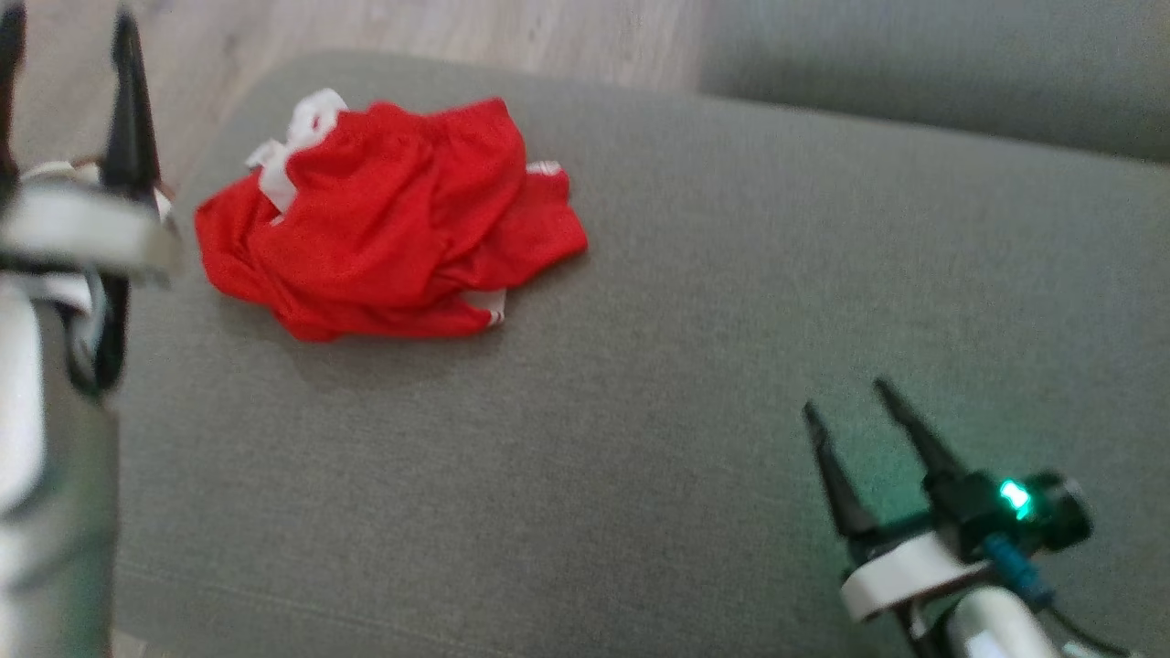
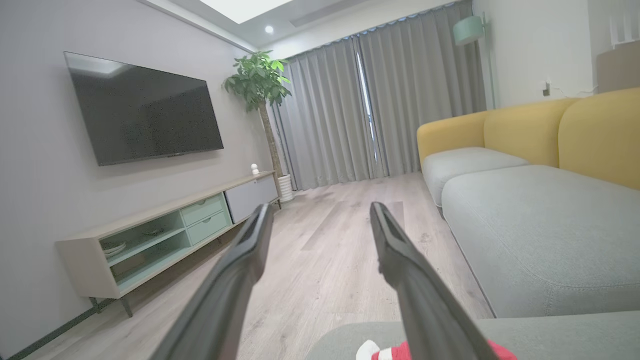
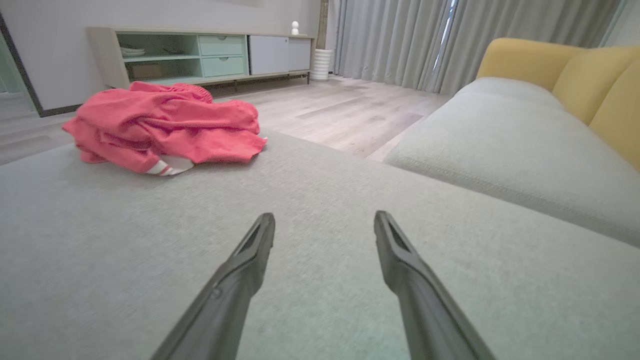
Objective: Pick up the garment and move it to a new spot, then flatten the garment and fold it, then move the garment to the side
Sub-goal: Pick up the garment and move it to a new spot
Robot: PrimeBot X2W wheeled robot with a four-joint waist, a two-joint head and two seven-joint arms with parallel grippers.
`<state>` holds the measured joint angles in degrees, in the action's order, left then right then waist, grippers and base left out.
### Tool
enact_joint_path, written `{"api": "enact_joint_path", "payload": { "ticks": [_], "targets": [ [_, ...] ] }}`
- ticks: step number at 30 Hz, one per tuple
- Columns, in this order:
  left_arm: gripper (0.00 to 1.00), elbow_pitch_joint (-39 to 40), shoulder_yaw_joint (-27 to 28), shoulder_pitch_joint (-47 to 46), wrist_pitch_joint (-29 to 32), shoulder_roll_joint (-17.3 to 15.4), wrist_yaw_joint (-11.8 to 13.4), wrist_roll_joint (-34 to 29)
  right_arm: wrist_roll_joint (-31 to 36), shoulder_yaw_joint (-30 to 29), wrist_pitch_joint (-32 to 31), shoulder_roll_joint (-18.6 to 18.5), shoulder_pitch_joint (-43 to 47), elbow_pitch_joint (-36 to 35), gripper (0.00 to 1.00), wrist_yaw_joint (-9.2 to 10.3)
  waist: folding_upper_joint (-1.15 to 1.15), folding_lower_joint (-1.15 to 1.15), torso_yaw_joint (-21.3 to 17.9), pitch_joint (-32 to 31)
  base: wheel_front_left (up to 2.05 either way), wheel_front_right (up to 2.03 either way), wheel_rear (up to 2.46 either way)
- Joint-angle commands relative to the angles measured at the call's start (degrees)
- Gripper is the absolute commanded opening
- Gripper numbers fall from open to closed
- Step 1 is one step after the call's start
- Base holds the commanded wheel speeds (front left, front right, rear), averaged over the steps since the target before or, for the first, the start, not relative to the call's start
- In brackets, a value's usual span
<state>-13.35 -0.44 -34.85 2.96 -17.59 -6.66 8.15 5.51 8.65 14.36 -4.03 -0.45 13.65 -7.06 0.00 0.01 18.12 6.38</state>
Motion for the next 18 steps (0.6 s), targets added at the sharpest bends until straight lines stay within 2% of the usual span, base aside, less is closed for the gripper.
{"api": "enact_joint_path", "payload": {
  "ticks": [1,5,9,13,18],
  "targets": [
    [1.00,-0.19,0.96,-4.96,1.06,-2.78,-0.34,0.85,0.46,0.72,0.63,-1.50,-2.04,-2.15,1.00,-0.43,0.00,-0.01,-1.71,4.74,0.00,0.00,0.00],
    [1.00,-11.53,-1.85,-14.59,5.67,-3.26,-0.75,7.28,1.02,0.12,0.63,-3.90,-2.47,-3.56,1.00,-0.43,0.00,-0.01,-3.23,7.90,0.00,0.00,0.00],
    [1.00,-21.51,-7.90,-19.93,16.60,-5.57,-0.80,13.52,1.22,-0.49,0.63,-6.06,-2.65,-5.50,1.00,-0.43,0.00,-0.01,-4.88,11.08,0.00,0.00,0.00],
    [1.00,-28.28,-10.99,-23.57,25.29,-7.42,-0.81,17.37,1.27,-1.00,0.63,-7.88,-3.03,-7.44,1.00,-0.43,0.00,-0.01,-6.35,14.20,0.00,0.00,0.00],
    [1.00,-32.33,-14.22,-24.92,27.92,-8.66,-0.81,19.57,1.14,-2.35,0.63,-9.32,-2.84,-9.99,1.00,-0.43,0.00,-0.01,-7.42,17.92,0.00,0.00,0.00]
  ]
}}
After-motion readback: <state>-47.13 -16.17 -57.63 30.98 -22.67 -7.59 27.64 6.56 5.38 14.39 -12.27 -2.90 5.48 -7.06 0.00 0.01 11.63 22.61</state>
